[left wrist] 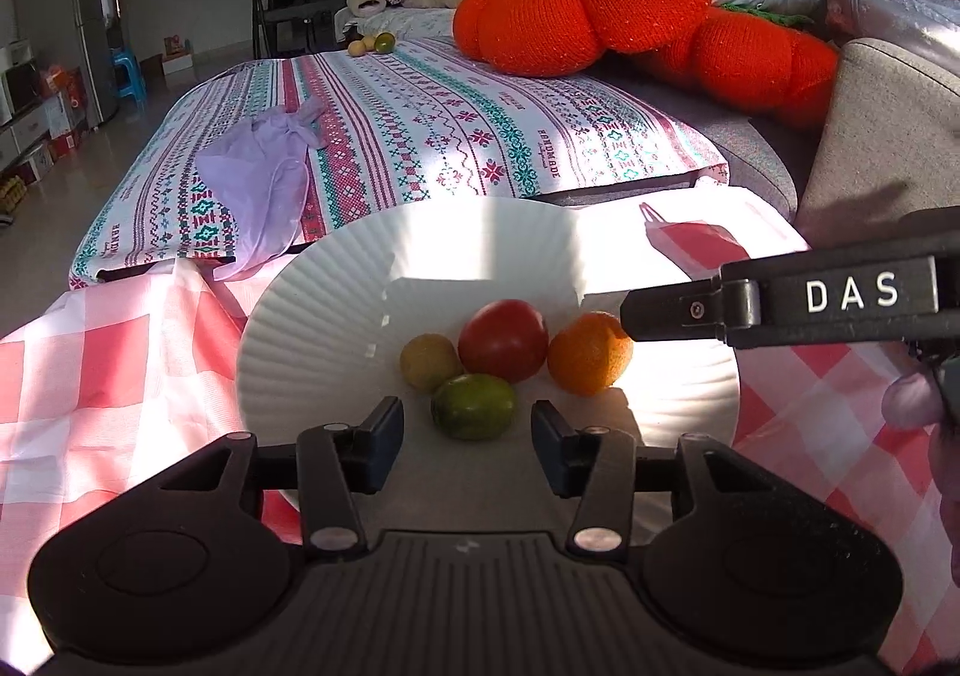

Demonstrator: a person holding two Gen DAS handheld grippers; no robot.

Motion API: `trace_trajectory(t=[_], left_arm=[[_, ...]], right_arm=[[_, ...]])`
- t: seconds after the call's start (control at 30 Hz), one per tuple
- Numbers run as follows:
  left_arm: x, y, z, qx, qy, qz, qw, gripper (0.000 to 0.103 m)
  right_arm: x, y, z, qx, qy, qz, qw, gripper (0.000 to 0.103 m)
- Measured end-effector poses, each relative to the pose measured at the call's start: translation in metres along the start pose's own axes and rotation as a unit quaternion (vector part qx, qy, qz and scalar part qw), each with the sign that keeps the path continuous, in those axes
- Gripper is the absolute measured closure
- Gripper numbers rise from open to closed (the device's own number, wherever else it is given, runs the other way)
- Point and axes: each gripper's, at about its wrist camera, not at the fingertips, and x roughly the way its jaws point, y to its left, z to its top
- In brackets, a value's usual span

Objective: Organize fruits
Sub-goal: 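Carry both fruits onto the white plate and open both tools beside the tomato, then withdraw both open tools from the plate toward the remaining fruit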

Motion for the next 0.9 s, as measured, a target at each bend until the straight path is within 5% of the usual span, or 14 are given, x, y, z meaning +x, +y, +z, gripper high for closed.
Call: trace_trajectory(t=[0.9], left_arm=[[-0.103,0.038,-0.045,-0.009,0.000,-0.011,0.9999,0.004]], right_arm=[[-0.044,0.046,-0.033,-0.076,0.041,-0.023,0.996,0.028]])
